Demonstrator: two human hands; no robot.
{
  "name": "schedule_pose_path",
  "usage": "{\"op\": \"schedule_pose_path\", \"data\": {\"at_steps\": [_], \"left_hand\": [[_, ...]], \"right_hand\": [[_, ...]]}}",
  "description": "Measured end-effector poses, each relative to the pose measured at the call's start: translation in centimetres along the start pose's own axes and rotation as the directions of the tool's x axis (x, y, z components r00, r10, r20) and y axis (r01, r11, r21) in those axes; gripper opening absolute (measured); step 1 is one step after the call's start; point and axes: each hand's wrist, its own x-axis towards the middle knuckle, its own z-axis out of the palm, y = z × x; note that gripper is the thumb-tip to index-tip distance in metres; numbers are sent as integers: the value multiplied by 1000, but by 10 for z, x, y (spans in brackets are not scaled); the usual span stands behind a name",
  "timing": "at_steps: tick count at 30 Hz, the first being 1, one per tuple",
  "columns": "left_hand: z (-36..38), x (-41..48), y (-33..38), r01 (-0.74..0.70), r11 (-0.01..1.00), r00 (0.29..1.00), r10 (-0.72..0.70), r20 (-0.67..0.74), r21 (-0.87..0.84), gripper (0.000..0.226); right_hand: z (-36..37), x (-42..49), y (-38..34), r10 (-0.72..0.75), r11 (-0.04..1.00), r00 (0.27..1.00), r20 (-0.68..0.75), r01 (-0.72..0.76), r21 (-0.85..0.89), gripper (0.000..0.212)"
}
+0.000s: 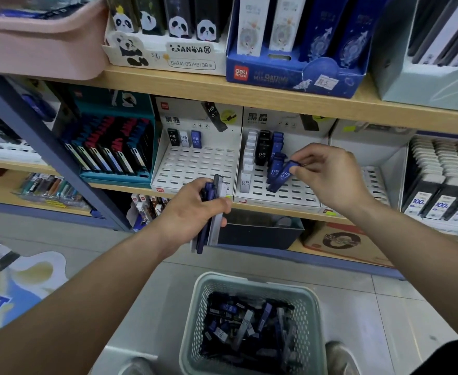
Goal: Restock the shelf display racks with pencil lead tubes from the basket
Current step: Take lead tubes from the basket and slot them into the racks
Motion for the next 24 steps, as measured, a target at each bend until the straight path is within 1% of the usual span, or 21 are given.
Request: {"op": "schedule_pose_path", "data": {"at_steps": [4, 9, 13, 15, 17, 19, 21, 24], "left_hand": [[2, 0, 0, -5, 1000, 1000, 5, -1, -20, 25], [4, -1, -1, -7, 1000, 1000, 7, 14, -21, 19], [4, -2, 0, 0, 999, 1000, 1, 20, -41, 18], [3, -1, 0, -7, 999, 1000, 8, 24, -40, 16], [3, 0, -1, -24, 999, 999, 25, 32, -33, 15], [3, 0, -1, -35, 998, 999, 37, 39, -47, 15], [3, -1, 0, -29, 996, 998, 33, 49, -81, 18], [4, -4, 2, -2, 994, 997, 11, 77, -110, 21]], "right_hand": [[5, -2, -3, -44, 998, 999, -13, 43, -54, 18], [8, 2, -5, -24, 996, 999, -48, 19, -84, 13], [7, 3, 1, -21, 993, 1000, -16, 19, -119, 14], [8, 3, 3, -71, 985, 997, -4, 69, -156, 15], [10, 2, 2, -178, 963, 984, -9, 173, -205, 17], [14, 2, 5, -251, 927, 968, 34, 250, -279, 21], [18, 1, 7, -238, 904, 967, 89, 254, -344, 27], [18, -4, -1, -208, 911, 977, 51, 212, -354, 29]]}}
